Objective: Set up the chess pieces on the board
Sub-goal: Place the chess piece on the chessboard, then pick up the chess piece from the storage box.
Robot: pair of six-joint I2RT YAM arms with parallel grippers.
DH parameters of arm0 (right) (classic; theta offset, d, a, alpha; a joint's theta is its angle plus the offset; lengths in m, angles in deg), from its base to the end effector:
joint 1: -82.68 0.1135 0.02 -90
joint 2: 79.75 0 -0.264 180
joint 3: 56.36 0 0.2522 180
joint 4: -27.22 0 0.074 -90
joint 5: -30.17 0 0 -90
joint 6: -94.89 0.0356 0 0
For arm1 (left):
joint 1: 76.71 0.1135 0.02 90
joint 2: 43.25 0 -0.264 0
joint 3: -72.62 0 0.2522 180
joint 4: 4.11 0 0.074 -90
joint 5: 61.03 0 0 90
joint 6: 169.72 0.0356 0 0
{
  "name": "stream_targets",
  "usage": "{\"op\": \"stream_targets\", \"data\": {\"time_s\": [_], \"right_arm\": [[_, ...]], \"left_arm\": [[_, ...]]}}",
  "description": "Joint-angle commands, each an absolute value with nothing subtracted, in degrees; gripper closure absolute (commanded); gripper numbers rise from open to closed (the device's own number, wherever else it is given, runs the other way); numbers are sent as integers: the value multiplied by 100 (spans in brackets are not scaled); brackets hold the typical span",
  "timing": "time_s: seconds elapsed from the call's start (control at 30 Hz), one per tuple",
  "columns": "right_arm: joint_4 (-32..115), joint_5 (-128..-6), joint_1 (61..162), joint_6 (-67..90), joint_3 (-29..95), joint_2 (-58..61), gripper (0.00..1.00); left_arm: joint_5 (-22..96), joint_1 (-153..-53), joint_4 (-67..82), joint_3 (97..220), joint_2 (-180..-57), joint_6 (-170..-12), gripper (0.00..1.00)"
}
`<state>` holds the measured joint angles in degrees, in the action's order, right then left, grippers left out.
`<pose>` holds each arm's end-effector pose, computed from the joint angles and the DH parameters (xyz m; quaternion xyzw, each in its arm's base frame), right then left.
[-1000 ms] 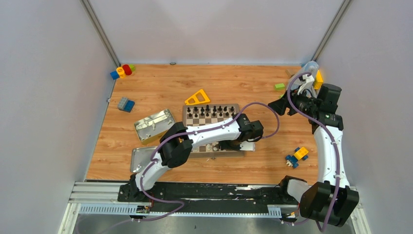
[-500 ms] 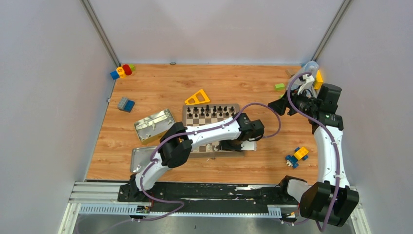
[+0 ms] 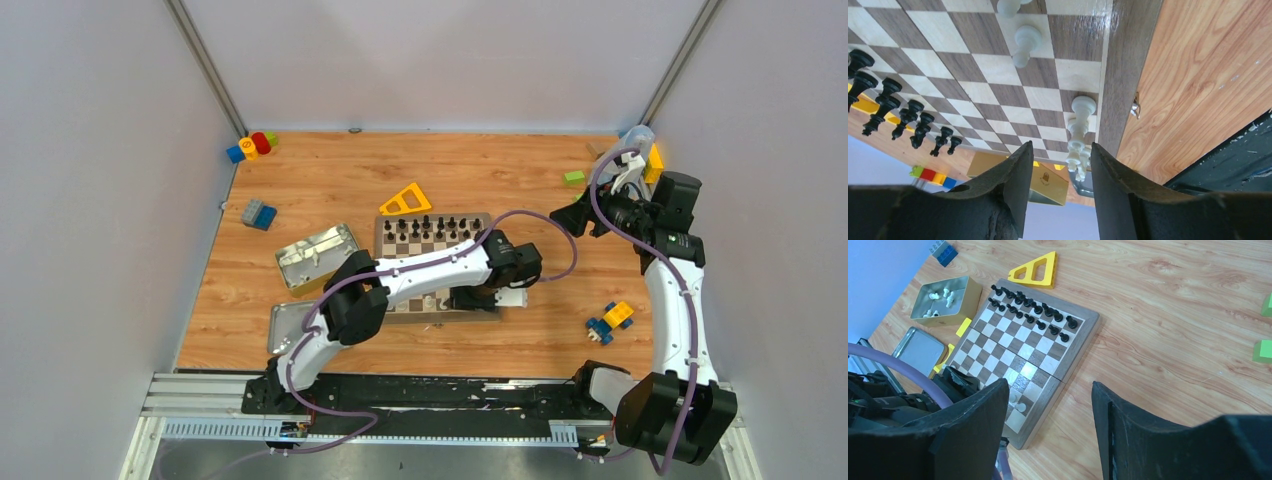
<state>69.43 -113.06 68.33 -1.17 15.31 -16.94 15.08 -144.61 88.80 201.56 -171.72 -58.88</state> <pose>0.2281 -0.0289 0.3348 -0.1551 0.8003 0.3130 0.4874 0.1704 -0.3969 0.2138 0.6958 0.7076 0.1193 0.0289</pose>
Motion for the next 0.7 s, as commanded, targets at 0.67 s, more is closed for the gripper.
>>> {"op": "stream_targets", "data": {"time_s": [0.67], "right_arm": [[6711, -12002, 6818, 65, 2158, -1061, 37]], "left_arm": [[2412, -11324, 7389, 17145, -13202, -5984, 39]]}}
